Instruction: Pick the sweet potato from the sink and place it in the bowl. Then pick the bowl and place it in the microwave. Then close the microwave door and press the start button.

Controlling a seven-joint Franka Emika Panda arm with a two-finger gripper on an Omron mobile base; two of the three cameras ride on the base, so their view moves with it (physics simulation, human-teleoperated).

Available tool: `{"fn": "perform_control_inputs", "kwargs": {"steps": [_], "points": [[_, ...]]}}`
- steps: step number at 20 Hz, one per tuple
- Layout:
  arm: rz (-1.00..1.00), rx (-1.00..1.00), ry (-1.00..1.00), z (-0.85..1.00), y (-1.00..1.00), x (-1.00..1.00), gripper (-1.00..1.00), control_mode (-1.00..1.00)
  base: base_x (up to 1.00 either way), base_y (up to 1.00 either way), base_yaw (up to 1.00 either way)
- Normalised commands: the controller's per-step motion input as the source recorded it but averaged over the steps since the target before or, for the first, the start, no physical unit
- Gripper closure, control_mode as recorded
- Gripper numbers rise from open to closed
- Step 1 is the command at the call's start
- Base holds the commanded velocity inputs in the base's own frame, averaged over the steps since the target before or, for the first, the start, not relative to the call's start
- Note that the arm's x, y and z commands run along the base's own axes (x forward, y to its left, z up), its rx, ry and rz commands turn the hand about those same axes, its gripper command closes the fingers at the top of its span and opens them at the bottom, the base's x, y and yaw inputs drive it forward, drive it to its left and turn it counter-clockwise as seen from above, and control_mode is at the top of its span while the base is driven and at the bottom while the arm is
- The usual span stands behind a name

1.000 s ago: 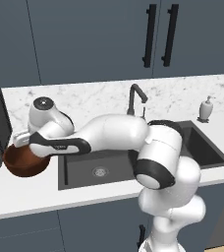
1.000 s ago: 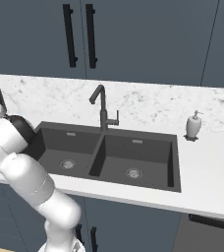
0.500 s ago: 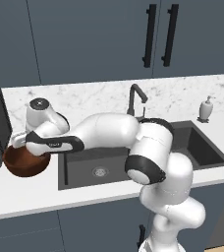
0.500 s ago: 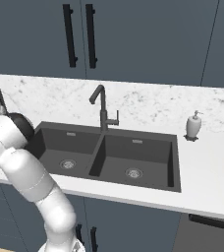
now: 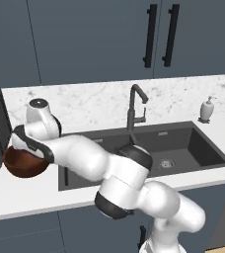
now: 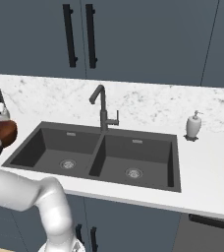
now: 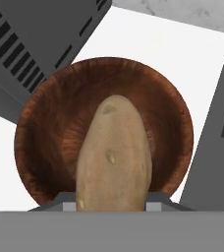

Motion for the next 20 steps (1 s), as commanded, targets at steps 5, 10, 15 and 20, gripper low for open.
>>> {"fn": "perform_control_inputs", "kwargs": {"steps": [5,10,15,20], "points": [[0.0,0.0,0.01,-0.24,0.01,0.08,1.0,-1.0,0.0,0.0,0.0],[0.0,0.0,0.0,-0.23,0.04,0.12,1.0,-1.0,0.0,0.0,0.0],[-0.01,-0.01,0.0,-0.21,0.14,0.24,1.0,-1.0,0.0,0.0,0.0],[-0.01,-0.01,0.0,-0.22,0.15,0.23,1.0,-1.0,0.0,0.0,0.0]]}}
